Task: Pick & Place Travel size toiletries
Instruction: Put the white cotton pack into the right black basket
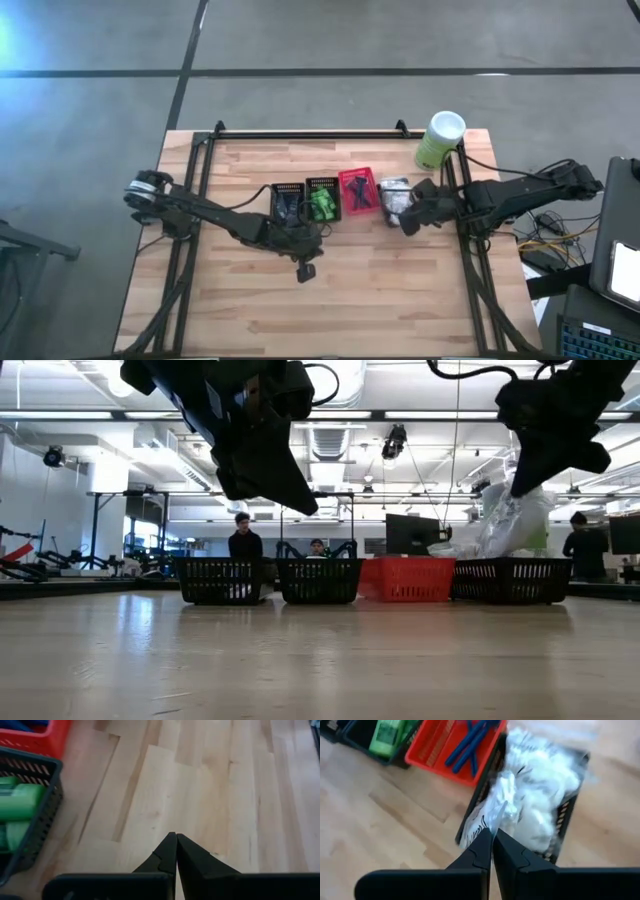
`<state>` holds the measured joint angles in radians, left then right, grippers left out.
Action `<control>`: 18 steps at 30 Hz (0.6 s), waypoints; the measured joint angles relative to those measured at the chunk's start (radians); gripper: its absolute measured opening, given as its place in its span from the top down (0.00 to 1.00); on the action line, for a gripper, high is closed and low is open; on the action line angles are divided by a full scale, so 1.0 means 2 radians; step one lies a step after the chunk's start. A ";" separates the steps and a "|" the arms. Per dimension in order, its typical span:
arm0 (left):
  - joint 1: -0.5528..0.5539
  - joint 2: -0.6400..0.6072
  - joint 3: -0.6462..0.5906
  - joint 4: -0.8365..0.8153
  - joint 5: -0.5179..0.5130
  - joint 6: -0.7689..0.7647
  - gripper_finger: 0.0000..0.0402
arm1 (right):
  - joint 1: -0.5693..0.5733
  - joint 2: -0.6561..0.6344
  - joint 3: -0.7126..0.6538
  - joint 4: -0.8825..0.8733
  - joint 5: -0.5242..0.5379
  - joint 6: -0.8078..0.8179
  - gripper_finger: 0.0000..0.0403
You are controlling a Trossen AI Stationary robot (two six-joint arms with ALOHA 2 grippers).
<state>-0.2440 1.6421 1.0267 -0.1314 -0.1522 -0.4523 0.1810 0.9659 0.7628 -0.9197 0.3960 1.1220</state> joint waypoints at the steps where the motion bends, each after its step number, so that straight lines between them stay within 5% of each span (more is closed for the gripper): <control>1: 0.000 0.000 0.000 0.000 -0.004 0.000 0.97 | -0.001 -0.001 0.000 -0.001 0.007 -0.005 0.98; 7: 0.001 0.000 0.000 0.000 -0.023 0.003 0.97 | -0.008 0.000 -0.001 -0.048 0.037 -0.025 0.98; 18: 0.008 0.000 0.000 0.000 -0.059 0.003 0.97 | -0.024 0.001 -0.063 -0.064 -0.001 -0.040 0.98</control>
<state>-0.2282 1.6428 1.0264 -0.1314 -0.2703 -0.4454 0.1326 0.9686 0.6366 -1.0477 0.3948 1.0414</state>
